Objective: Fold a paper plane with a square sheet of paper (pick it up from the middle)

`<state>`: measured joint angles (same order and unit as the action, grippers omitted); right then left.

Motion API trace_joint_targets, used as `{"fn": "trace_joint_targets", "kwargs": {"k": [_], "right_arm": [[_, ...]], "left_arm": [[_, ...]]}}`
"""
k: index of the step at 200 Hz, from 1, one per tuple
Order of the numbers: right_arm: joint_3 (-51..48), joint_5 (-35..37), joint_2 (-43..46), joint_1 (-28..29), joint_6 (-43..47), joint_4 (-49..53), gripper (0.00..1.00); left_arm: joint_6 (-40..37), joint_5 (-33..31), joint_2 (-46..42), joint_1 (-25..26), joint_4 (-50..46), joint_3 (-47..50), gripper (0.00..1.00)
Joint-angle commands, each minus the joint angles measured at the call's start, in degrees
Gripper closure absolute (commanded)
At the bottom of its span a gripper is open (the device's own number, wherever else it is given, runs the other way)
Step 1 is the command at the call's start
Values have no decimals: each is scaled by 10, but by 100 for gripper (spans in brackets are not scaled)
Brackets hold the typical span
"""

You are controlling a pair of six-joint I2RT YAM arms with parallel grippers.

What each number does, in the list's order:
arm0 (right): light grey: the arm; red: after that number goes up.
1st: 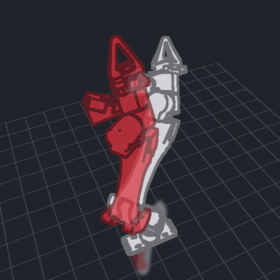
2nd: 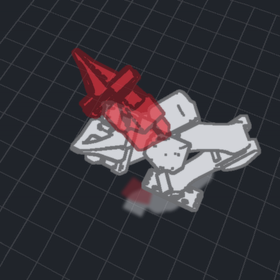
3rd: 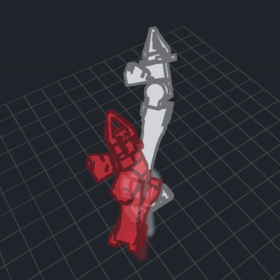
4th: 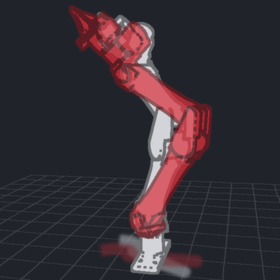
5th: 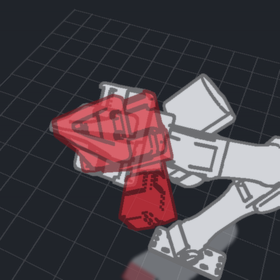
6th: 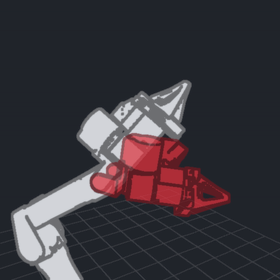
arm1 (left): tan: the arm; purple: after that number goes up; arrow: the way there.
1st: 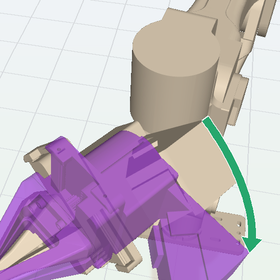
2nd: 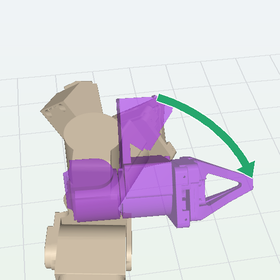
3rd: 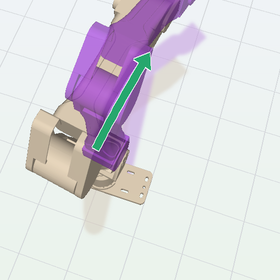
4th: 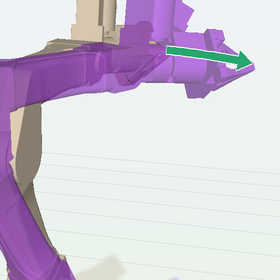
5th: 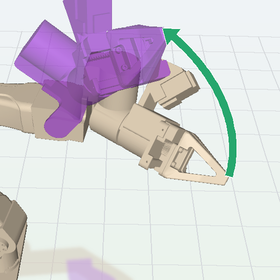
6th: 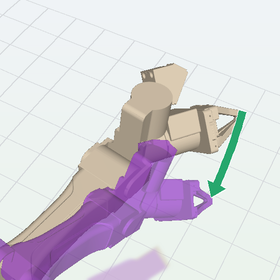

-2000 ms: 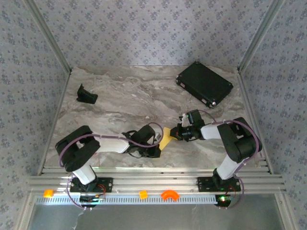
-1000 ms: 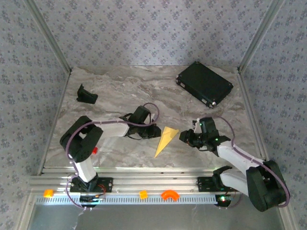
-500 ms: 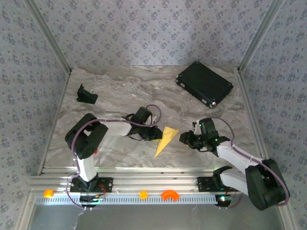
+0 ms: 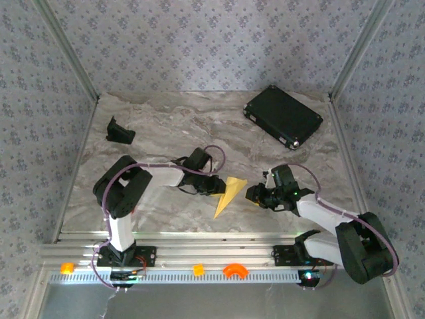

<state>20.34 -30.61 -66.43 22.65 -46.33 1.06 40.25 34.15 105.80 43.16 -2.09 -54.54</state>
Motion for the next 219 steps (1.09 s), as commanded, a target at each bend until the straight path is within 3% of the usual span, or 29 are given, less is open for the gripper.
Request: {"fn": "trace_joint_targets", "kwargs": {"k": [1, 30, 139, 185, 198, 219], "right_arm": [[-4, 2, -2, 3, -9, -6, 71], [-7, 2, -4, 5, -10, -9, 70], [-6, 10, -7, 18, -21, -22, 70], [-5, 9, -9, 20, -34, -33, 69], [-1, 5, -9, 20, -45, -39, 67], [11, -2, -7, 29, -69, -47, 63]], "left_arm": [[-22, -37, -38, -2, -37, -14, 73], [-25, -60, -47, -1, -46, -14, 70], [-34, 10, 23, 1, -42, -48, 70], [-38, 10, -12, 5, -28, -38, 87], [-40, -9, -32, 7, -30, -33, 93], [-44, -69, -71, 16, -40, -18, 95]]}}
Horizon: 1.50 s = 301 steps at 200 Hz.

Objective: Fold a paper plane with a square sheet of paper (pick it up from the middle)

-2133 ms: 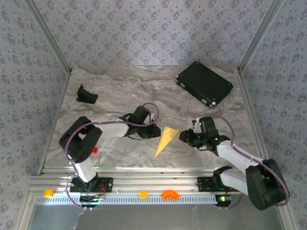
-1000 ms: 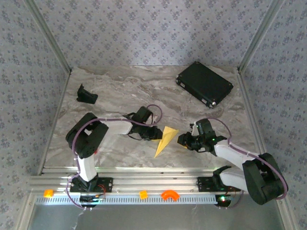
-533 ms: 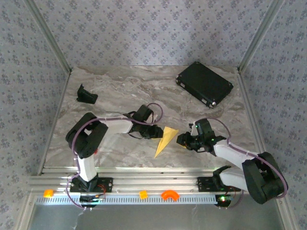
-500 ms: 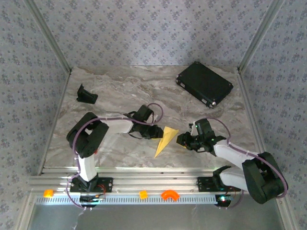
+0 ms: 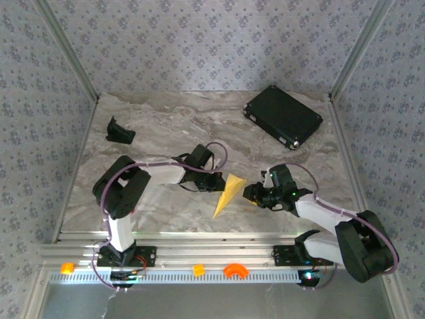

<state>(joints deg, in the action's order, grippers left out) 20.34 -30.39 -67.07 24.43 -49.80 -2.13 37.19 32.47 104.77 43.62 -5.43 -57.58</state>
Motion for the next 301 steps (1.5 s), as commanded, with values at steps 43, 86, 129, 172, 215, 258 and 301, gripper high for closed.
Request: {"fn": "trace_joint_targets", "kwargs": {"k": [43, 86, 129, 172, 215, 258, 301], "right_arm": [[56, 19, -19, 49, -79, -18, 56], [75, 33, -50, 69, -110, -57, 54], [94, 29, -109, 82, -116, -70, 56], [104, 20, -151, 85, -117, -73, 68], [101, 13, -166, 85, -120, -92, 84], [95, 10, -183, 84, -127, -106, 94], [96, 8, -183, 83, -128, -110, 93]], "left_arm": [[-20, -203, -119, 47, -60, 18, 97], [-5, -269, -124, 74, -91, 12, 98], [11, -280, -127, 84, -86, 18, 98], [9, -290, -131, 86, -99, 19, 96], [3, -275, -122, 88, -117, 13, 85], [13, -274, -137, 88, -127, 21, 69], [17, -255, -161, 93, -116, 37, 65]]}}
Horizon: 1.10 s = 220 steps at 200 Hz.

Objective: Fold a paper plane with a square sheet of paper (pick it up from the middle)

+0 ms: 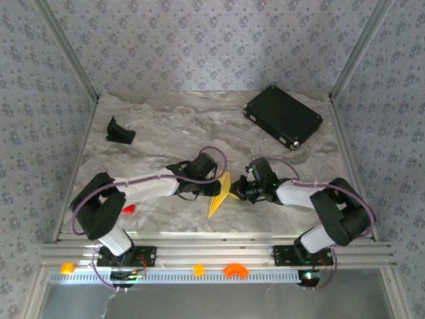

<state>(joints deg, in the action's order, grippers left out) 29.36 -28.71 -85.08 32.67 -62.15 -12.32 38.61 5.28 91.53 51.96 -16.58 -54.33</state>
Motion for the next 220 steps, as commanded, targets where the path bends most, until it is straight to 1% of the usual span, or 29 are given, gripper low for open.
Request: {"fn": "trace_joint_targets", "kwargs": {"k": [1, 44, 90, 112, 147, 220], "right_arm": [[6, -8, -3, 1, -4, -8, 93], [7, -11, -3, 0, -3, -10, 93], [8, -14, -3, 0, -3, -10, 93], [8, -15, -3, 0, -3, -10, 93], [9, -18, -3, -1, -2, -11, 93], [9, -20, -1, -1, -2, -9, 92]], "left_arm": [[2, 18, -28, 10, -4, 5, 65], [-16, 39, -31, 23, 13, 10, 65], [-30, 5, -3, 23, -21, -13, 64], [-31, 3, 0, 23, -19, -15, 63], [-35, 11, 9, 23, -17, -20, 63], [-41, 0, 22, 23, -28, -26, 63]]}}
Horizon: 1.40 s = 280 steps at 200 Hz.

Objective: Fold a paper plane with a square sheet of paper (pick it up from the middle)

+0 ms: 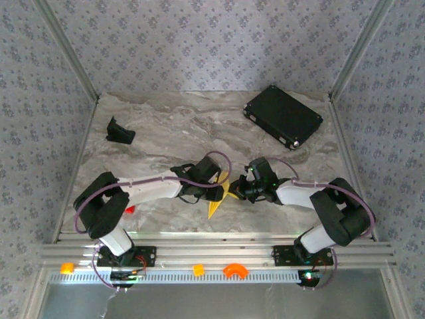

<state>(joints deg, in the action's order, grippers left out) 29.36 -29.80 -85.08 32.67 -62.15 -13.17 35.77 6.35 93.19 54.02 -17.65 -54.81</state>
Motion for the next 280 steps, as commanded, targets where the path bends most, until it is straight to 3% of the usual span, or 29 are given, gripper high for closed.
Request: {"fn": "trace_joint_targets", "kwargs": {"k": [1, 160, 280], "right_arm": [[8, -10, -1, -1, -2, -1, 92], [8, -11, -1, -3, -1, 0, 92], [1, -11, -4, -6, -4, -10, 91]], "left_arm": [[-12, -11, 6, 2, -18, -21, 63], [-5, 1, 55, 2, -17, -33, 67], [32, -26, 70, 14, -26, -27, 79]]}}
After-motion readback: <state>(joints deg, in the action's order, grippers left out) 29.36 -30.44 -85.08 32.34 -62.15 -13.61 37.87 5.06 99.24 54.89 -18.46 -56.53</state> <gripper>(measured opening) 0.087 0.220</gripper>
